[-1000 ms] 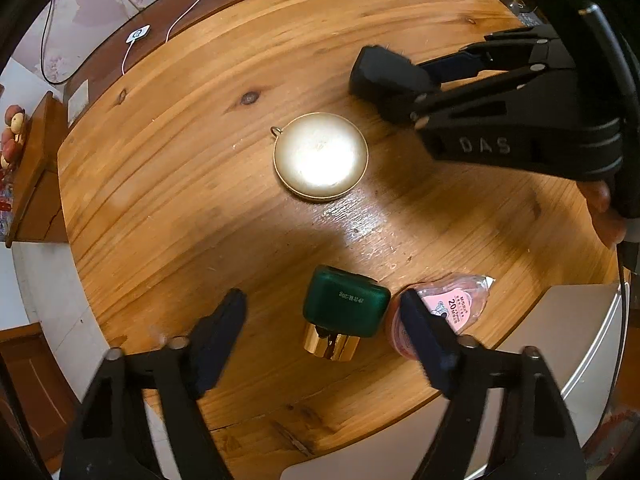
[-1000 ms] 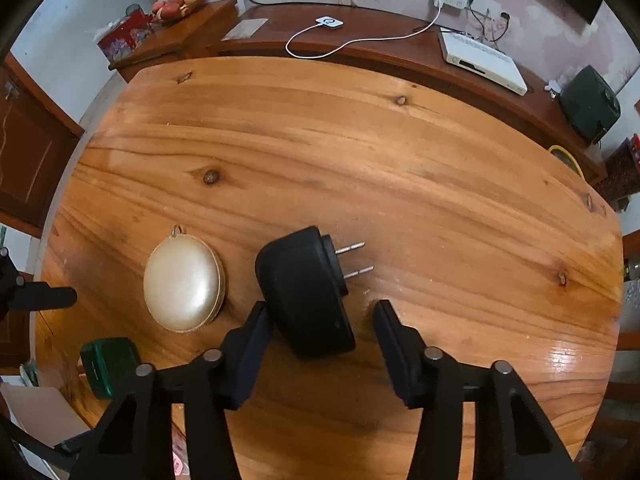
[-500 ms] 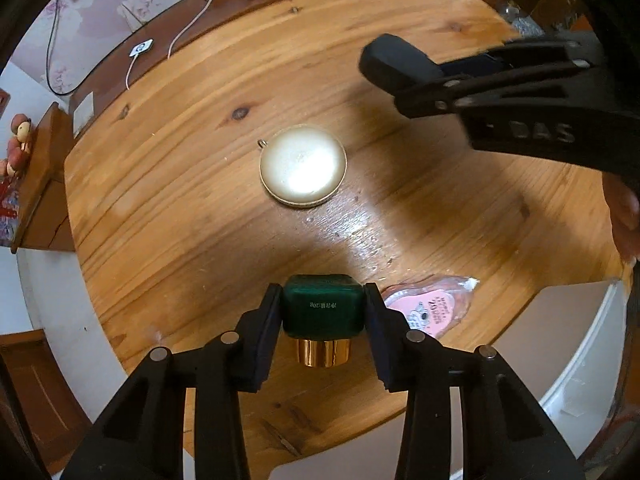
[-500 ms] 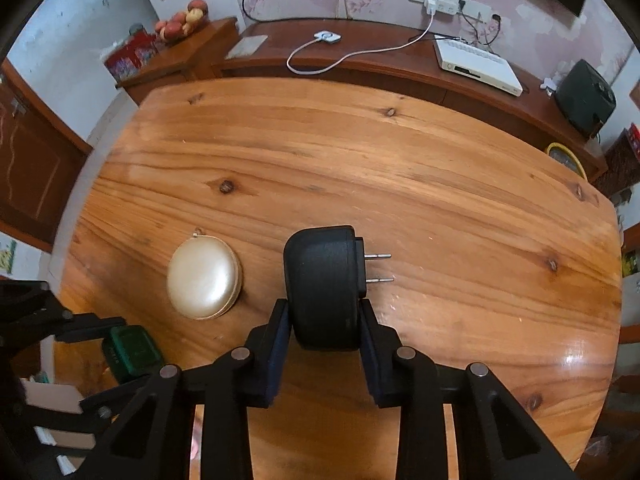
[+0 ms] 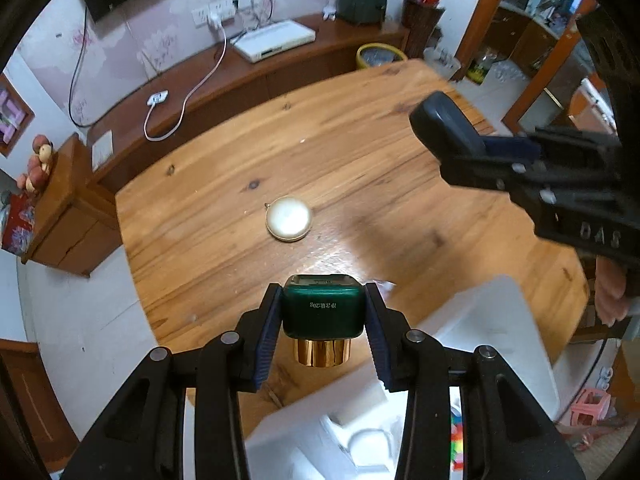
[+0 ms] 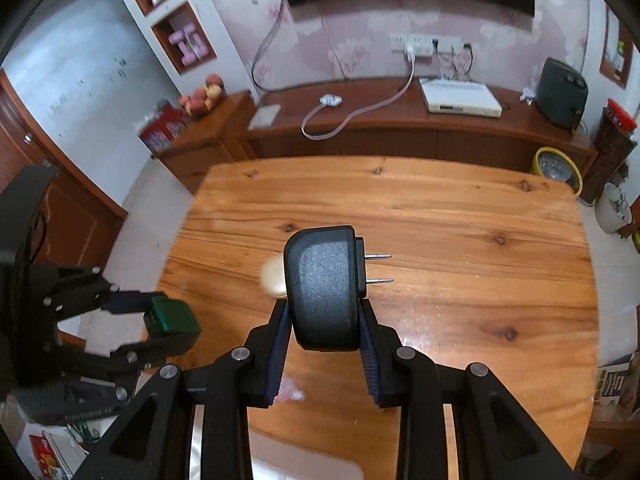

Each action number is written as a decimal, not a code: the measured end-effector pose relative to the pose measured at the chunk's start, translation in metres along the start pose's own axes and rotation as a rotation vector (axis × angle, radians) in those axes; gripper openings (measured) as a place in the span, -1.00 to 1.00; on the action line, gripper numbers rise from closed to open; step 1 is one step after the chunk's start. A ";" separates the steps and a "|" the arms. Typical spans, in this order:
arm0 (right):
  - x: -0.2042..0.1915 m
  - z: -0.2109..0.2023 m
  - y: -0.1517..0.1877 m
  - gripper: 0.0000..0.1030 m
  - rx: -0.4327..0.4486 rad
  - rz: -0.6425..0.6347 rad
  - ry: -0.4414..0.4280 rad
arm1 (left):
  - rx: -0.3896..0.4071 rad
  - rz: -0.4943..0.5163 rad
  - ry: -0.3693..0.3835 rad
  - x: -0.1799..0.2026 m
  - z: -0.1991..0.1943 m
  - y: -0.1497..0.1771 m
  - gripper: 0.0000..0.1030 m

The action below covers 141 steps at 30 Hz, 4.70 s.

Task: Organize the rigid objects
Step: 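Carry the green jar with the left tool while the right tool carries the black charger to the tray, then open the left tool to set the green jar in the tray while the right tool releases the charger, then withdraw both open tools from the tray toward the gold compact and pink tape roller, then grasp the gold round compact with the left tool while the right tool grasps the pink tape roller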

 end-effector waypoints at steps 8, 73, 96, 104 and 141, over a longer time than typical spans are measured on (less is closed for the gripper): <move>-0.030 -0.088 0.050 -0.36 0.099 0.019 -0.015 | 0.049 -0.002 0.044 0.024 -0.047 0.040 -0.16; -0.050 -0.137 0.188 0.31 -0.097 0.146 0.268 | -0.110 -0.004 0.122 0.066 -0.034 0.175 0.52; -0.057 -0.174 0.036 0.33 0.095 -0.114 0.288 | 0.163 -0.046 -0.073 0.006 -0.118 0.006 0.58; -0.048 -0.136 -0.017 0.38 0.107 -0.186 0.266 | 0.090 -0.166 -0.093 -0.036 -0.052 -0.056 0.65; -0.037 0.099 0.030 0.38 -0.297 -0.327 0.043 | -0.195 -0.482 -0.032 -0.098 0.179 -0.065 0.15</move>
Point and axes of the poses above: each gripper's, at about its wrist camera, not at the fingertips, and z roughly the way its jaws point, x to its right, y to its underside, the point moved 3 cm from there along z, roughly the way its jaws point, and after that the axes turned 7 degrees about y, right-handed, at the moved point
